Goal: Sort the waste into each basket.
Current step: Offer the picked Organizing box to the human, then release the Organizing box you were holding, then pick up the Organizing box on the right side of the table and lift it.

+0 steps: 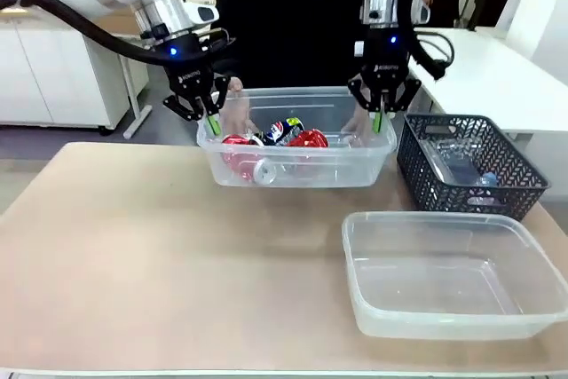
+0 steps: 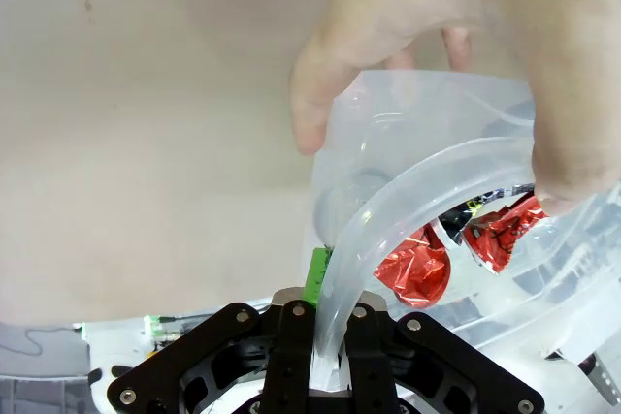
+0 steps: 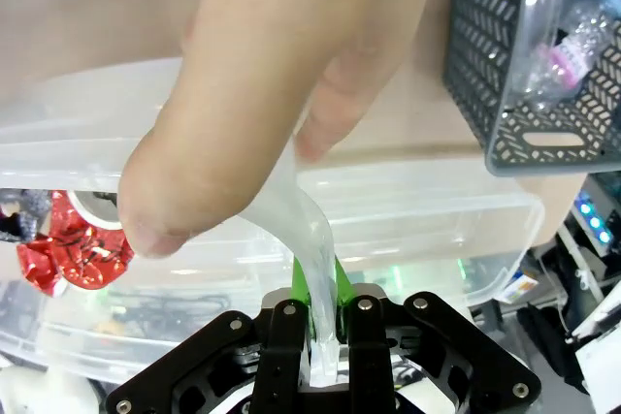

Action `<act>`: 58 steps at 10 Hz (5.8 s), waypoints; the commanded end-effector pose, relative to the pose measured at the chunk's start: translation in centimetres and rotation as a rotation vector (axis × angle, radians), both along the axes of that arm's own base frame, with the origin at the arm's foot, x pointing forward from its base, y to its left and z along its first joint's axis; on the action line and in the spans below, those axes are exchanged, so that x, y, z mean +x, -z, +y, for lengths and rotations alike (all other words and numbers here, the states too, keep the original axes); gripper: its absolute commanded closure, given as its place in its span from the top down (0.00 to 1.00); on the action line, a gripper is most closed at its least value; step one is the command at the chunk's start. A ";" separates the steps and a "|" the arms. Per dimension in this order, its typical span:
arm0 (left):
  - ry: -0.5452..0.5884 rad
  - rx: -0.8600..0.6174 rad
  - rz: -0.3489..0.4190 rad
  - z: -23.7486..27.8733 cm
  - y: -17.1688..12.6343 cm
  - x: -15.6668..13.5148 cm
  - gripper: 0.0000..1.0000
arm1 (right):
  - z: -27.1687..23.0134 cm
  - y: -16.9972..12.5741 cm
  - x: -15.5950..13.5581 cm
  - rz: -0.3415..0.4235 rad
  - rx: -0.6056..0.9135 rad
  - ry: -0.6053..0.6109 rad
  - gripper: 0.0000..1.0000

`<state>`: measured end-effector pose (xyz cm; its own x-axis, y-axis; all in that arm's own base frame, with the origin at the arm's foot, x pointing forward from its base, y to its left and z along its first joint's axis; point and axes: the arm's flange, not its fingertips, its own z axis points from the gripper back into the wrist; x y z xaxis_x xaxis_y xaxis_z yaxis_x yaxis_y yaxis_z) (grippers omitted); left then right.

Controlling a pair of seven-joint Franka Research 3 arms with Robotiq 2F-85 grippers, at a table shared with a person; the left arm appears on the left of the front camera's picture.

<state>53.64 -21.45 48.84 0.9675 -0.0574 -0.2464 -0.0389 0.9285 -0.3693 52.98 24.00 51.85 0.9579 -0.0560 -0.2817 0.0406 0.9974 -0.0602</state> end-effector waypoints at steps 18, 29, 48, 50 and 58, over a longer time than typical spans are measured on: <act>-0.024 0.062 -0.232 0.7 -5.1 -6.9 1.00 | -1.6 -2.5 -6.5 -0.463 0.032 0.003 1.00; -0.048 0.057 -0.271 1.8 -6.5 -7.5 1.00 | -1.2 -3.3 -6.9 -0.495 0.064 -0.020 1.00; 0.027 -0.030 -0.207 -4.0 -2.4 -26.0 1.00 | -15.7 -0.5 -29.5 -0.431 0.028 -0.135 1.00; -0.115 0.038 -0.197 -10.2 0.4 -25.3 1.00 | -18.6 0.5 -26.9 -0.386 0.095 -0.187 1.00; -0.248 0.110 0.024 -23.4 6.5 -31.1 1.00 | -30.3 7.0 -24.7 -0.159 0.193 -0.148 1.00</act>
